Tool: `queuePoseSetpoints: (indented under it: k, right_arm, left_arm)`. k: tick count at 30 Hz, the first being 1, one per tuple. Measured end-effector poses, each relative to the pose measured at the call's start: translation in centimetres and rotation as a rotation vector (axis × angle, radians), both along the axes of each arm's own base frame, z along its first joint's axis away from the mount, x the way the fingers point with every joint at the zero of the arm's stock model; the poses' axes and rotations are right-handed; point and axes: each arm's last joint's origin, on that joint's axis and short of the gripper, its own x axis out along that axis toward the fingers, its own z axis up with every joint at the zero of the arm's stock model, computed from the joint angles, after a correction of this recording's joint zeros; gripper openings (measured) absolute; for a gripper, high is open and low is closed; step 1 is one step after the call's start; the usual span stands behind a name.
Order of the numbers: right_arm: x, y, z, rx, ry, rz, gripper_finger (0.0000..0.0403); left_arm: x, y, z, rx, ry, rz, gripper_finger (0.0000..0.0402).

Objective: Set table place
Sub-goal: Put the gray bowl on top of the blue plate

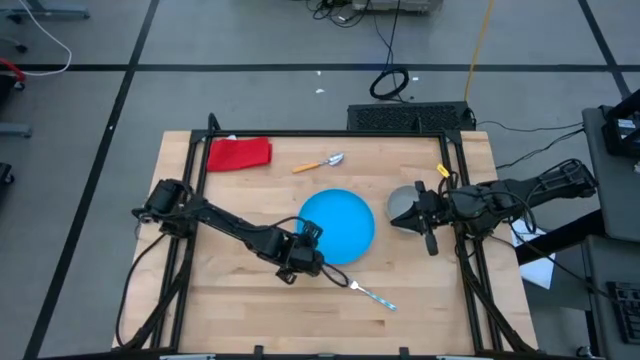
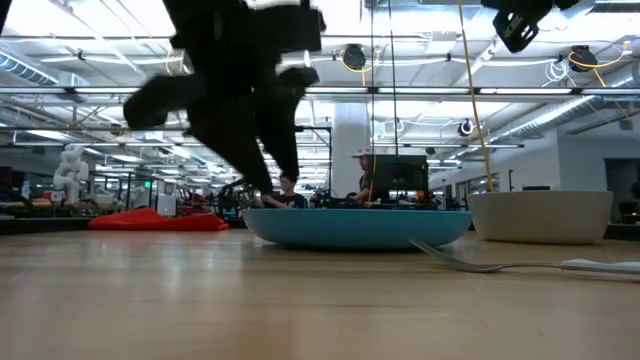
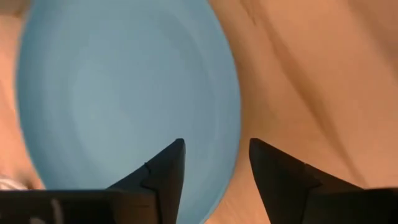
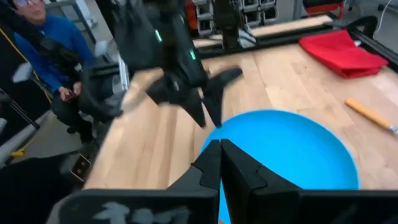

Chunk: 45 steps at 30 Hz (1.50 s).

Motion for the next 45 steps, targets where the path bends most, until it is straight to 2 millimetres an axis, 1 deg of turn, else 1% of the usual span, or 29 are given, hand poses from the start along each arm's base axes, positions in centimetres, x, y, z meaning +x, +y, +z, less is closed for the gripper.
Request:
queuePoseSetpoints:
  k: [2, 5, 11, 16, 19, 23, 29, 32, 35, 40, 45]
  right_arm:
    - [0.3, 0.0, -0.8, -0.016, 0.019, -0.019, 0.0000]
    - [0.5, 0.1, -1.5, -0.064, 0.034, -0.006, 0.0000]
    - [0.9, 0.2, -1.1, -0.074, -0.026, 0.003, 0.0005]
    - [0.9, 0.2, -0.6, -0.070, -0.037, 0.002, 0.0031]
    - [0.9, 0.2, -0.5, -0.066, -0.042, 0.001, 0.0048]
    - [0.9, 0.1, -0.7, -0.055, -0.021, -0.029, 0.0058]
    - [0.6, -0.1, -1.3, -0.042, 0.056, -0.105, 0.0059]
    - [0.3, -0.3, -1.4, -0.033, 0.128, -0.137, 0.0059]
    - [-0.2, -0.3, -1.1, -0.027, 0.208, -0.153, 0.0059]
    - [-0.5, -0.1, 0.1, -0.049, 0.283, -0.138, 0.0059]
    - [-0.8, 0.1, 1.3, -0.057, 0.385, -0.145, 0.0059]
  left_arm:
    - [-0.3, -0.1, 1.1, -0.037, -0.043, 0.042, 0.0186]
    - [-0.9, -0.1, 3.3, -0.118, -0.124, 0.136, 0.0186]
    - [-2.3, 0.7, 6.9, -0.255, -0.239, 0.307, 0.0186]
    - [-3.4, 1.2, 8.9, -0.281, -0.324, 0.426, 0.0186]
    - [-3.9, 1.1, 9.5, -0.242, -0.380, 0.466, 0.0186]
    - [-4.7, 1.0, 9.8, -0.218, -0.373, 0.489, 0.0186]
    - [-4.9, 1.0, 9.7, -0.211, -0.372, 0.521, 0.0186]
    - [-4.7, 1.2, 9.8, -0.223, -0.387, 0.534, 0.0186]
    - [-4.3, 1.5, 10.0, -0.240, -0.415, 0.544, 0.0186]
    - [-4.1, 1.3, 10.1, -0.260, -0.431, 0.515, 0.0186]
    - [-3.8, 1.8, 10.2, -0.265, -0.445, 0.532, 0.0186]
